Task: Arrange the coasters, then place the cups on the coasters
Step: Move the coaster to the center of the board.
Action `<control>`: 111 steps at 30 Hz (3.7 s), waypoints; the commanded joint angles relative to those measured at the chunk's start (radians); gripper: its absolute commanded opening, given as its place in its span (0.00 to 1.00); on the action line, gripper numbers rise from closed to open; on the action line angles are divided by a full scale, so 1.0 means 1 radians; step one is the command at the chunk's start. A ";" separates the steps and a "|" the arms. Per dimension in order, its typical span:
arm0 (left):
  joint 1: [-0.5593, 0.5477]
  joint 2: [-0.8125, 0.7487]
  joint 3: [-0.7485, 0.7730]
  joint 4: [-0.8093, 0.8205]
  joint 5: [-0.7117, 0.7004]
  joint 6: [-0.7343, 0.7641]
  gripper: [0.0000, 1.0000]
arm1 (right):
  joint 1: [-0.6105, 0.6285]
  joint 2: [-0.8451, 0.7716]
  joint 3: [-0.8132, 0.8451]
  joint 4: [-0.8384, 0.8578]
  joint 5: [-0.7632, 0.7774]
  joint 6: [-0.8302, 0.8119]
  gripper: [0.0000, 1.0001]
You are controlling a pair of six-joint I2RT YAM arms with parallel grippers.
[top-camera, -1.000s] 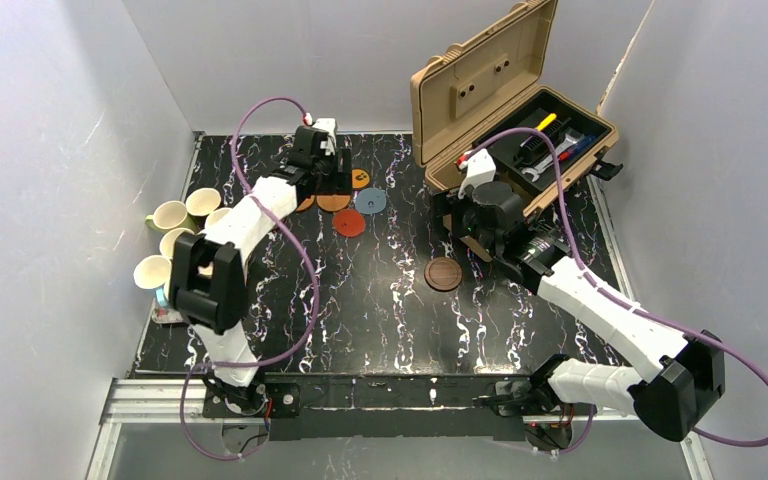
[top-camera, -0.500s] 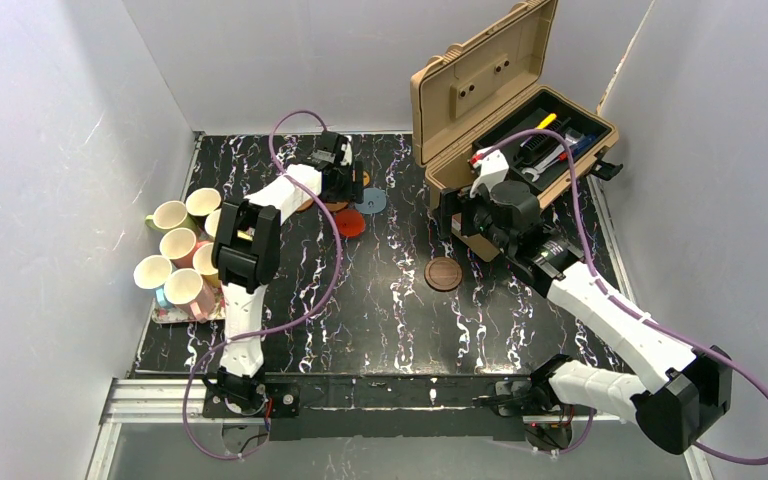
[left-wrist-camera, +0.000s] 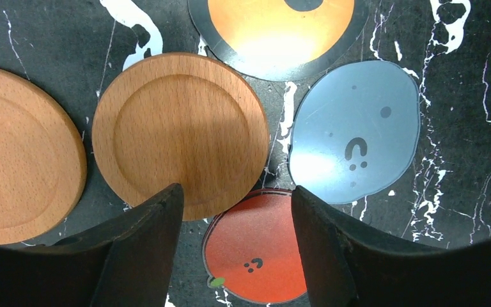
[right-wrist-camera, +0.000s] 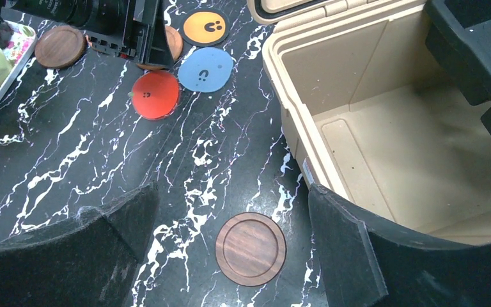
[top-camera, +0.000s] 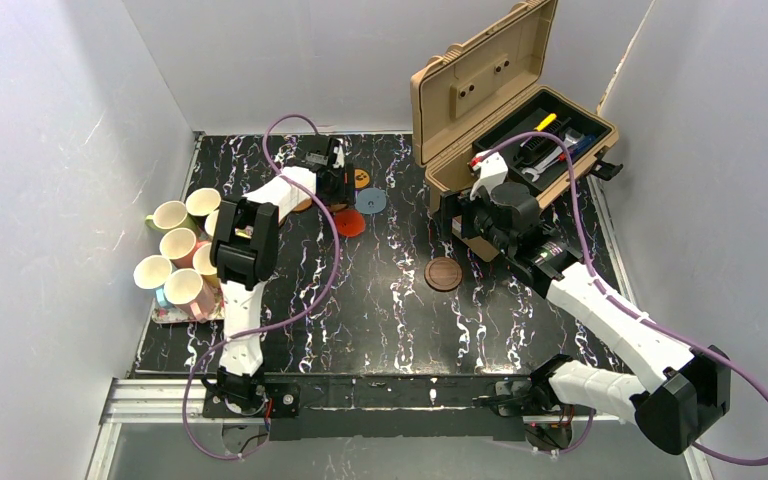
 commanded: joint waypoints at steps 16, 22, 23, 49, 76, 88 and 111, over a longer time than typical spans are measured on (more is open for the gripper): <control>-0.003 -0.172 -0.331 -0.108 -0.024 -0.130 0.56 | -0.007 -0.044 -0.053 0.030 0.017 0.040 0.95; -0.017 -0.297 -0.495 -0.103 0.048 -0.225 0.56 | -0.006 -0.054 -0.067 0.031 0.024 0.059 0.95; -0.023 -0.319 -0.525 -0.097 0.053 -0.240 0.56 | -0.006 -0.056 -0.070 0.031 0.026 0.062 0.95; -0.347 -0.665 -0.692 0.065 0.093 -0.383 0.55 | -0.006 -0.061 -0.066 0.020 -0.018 0.061 0.95; -0.073 -1.190 -0.743 0.181 -0.340 0.054 0.97 | 0.399 0.290 0.070 0.059 0.204 0.048 0.99; -0.074 -1.184 -0.726 0.160 -0.369 0.065 0.98 | 0.511 0.656 0.249 0.098 0.215 0.116 0.96; -0.073 -1.200 -0.718 0.144 -0.390 0.053 0.98 | 0.556 0.960 0.457 0.000 0.262 0.058 0.67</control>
